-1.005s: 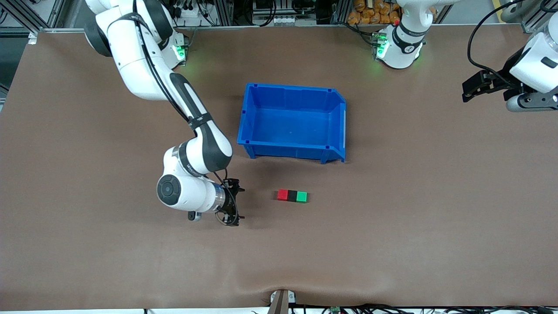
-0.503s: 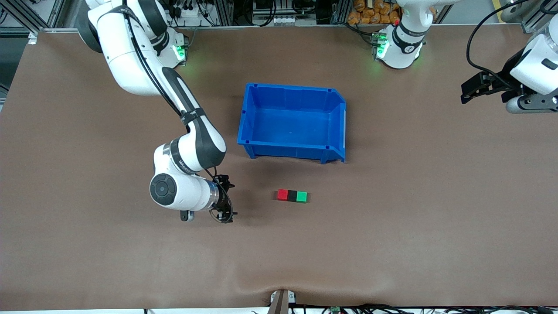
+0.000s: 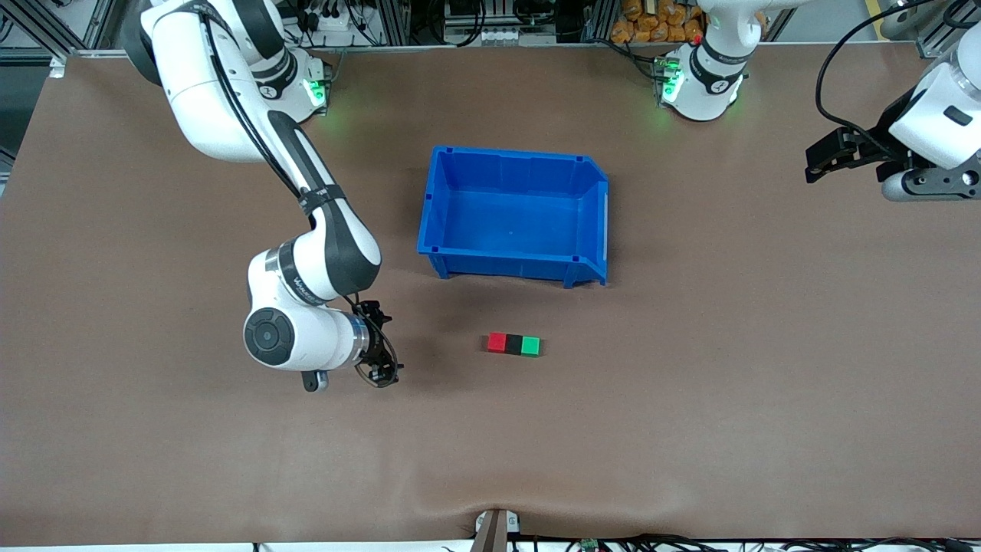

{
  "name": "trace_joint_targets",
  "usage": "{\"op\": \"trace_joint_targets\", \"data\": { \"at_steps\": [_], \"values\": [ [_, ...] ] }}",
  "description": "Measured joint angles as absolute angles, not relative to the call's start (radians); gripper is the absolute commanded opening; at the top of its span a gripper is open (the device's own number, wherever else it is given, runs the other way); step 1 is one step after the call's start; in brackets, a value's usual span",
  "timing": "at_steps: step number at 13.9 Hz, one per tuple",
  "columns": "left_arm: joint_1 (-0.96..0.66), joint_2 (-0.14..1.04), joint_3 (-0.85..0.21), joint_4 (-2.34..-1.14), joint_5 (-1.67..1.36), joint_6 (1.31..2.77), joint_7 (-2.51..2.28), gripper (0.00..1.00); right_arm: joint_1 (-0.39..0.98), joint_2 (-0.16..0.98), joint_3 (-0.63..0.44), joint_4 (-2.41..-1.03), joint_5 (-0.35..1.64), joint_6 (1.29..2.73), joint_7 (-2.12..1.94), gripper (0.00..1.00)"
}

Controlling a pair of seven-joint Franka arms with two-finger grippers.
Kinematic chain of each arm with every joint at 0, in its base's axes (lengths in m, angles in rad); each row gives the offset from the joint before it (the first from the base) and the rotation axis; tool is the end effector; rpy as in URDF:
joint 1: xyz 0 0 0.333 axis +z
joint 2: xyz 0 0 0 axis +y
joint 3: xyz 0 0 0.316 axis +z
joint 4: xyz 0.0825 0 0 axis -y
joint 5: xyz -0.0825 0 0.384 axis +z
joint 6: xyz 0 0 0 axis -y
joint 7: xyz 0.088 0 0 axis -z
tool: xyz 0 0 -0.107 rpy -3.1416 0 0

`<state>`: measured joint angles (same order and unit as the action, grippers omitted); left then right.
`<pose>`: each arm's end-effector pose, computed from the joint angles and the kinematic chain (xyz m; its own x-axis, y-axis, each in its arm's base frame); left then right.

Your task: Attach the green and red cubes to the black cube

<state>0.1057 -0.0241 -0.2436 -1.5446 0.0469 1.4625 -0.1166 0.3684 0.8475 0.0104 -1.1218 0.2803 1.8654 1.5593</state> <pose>0.5315 -0.0700 0.6404 0.9985 -0.0158 -0.0520 -0.0189 -0.9981 -0.0591 0.6946 0.2968 0.2947 0.2625 -0.9282 -0.2638 -0.9475 -0.2997 0.1117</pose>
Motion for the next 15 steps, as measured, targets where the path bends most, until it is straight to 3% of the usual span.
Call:
{"op": "trace_joint_targets", "data": {
  "at_steps": [9,15],
  "values": [
    [0.107,-0.016,-0.244,-1.550,0.047,1.443,-0.116,1.00,0.335,0.815,0.017,-1.122,0.220,1.771,1.459,1.00],
    [0.104,-0.016,-0.252,-1.550,0.047,1.436,-0.116,1.00,0.215,0.785,0.152,-1.122,0.103,1.701,1.388,1.00]
  ]
}}
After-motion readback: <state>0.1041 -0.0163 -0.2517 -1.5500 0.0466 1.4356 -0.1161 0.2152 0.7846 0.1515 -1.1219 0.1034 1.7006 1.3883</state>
